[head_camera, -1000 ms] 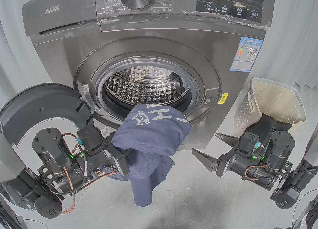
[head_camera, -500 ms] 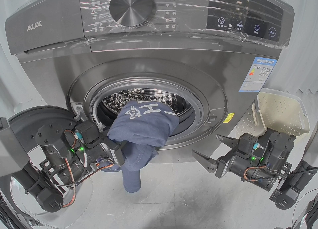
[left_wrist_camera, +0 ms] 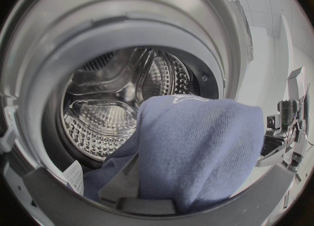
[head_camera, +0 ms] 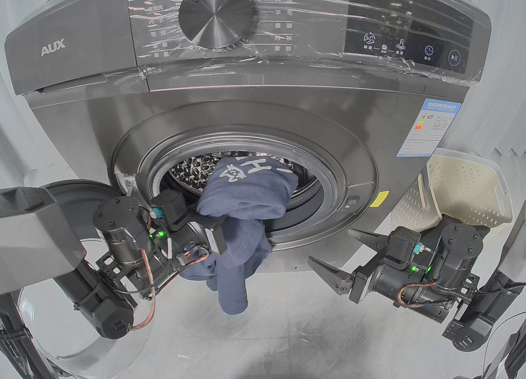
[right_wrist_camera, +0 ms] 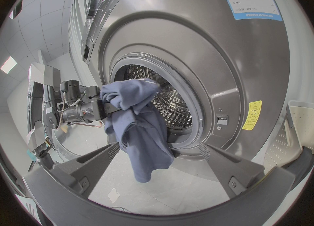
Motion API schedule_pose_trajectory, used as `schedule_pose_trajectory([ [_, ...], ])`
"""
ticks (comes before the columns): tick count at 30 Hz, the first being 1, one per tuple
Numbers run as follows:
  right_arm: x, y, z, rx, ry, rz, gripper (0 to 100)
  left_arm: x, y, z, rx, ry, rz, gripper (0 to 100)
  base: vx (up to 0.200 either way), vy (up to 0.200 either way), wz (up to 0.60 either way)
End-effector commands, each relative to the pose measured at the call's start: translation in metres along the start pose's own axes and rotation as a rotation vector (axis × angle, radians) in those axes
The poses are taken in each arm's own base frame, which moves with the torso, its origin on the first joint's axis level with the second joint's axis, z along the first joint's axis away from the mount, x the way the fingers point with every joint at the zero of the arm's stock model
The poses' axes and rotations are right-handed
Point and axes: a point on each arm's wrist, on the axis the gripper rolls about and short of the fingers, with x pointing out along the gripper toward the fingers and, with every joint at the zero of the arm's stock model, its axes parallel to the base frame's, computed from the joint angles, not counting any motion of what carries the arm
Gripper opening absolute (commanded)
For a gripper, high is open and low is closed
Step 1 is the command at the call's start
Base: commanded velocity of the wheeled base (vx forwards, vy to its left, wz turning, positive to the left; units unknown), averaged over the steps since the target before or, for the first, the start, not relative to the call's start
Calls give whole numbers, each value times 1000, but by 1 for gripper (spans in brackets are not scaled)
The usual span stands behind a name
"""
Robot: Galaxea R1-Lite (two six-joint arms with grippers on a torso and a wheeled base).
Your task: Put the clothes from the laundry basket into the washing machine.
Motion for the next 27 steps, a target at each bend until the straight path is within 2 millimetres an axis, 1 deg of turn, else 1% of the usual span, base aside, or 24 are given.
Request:
schedule_pose_trajectory([
  [1, 1, 3, -1, 0, 3, 13, 100, 25, -13, -19, -34, 22, -35, 0, 0, 0, 0],
  [3, 1, 3, -1, 0, 5, 14, 100, 40, -12, -27, -37, 19, -28, 0, 0, 0, 0],
  [4, 1, 3, -1, 0, 5, 14, 100, 41, -12, -27, -35, 17, -28, 0, 0, 0, 0],
  [5, 0, 4, -2, 0, 6, 15, 100, 54, -8, -35, -35, 19, -19, 0, 0, 0, 0],
  [6, 0, 4, -2, 0, 6, 15, 100, 61, -5, -38, -34, 14, -11, 0, 0, 0, 0],
  [10, 0, 4, -2, 0, 6, 15, 100, 86, 9, -42, -33, -10, 26, 0, 0, 0, 0],
  [11, 0, 4, -2, 0, 6, 15, 100, 86, 9, -42, -33, -10, 26, 0, 0, 0, 0],
  [12, 0, 5, -2, 0, 7, 19, 100, 95, 15, -42, -34, 0, 38, 0, 0, 0, 0],
  [13, 0, 5, -2, -1, 7, 20, 100, 97, 16, -42, -34, 1, 41, 0, 0, 0, 0],
  [14, 0, 5, -2, -1, 7, 20, 100, 105, 19, -43, -33, 0, 47, 0, 0, 0, 0],
  [18, 1, 5, -3, 0, 13, 19, 100, 124, 21, -46, -33, -12, 47, 0, 0, 0, 0],
  [20, 1, 5, -3, 0, 13, 19, 100, 125, 21, -47, -33, -11, 48, 0, 0, 0, 0],
  [21, 2, 5, -4, 0, 16, 19, 100, 138, 22, -47, -33, -12, 47, 0, 0, 0, 0],
  [27, 2, 5, -4, 0, 16, 19, 100, 165, 24, -53, -44, -10, 55, 0, 0, 0, 0],
])
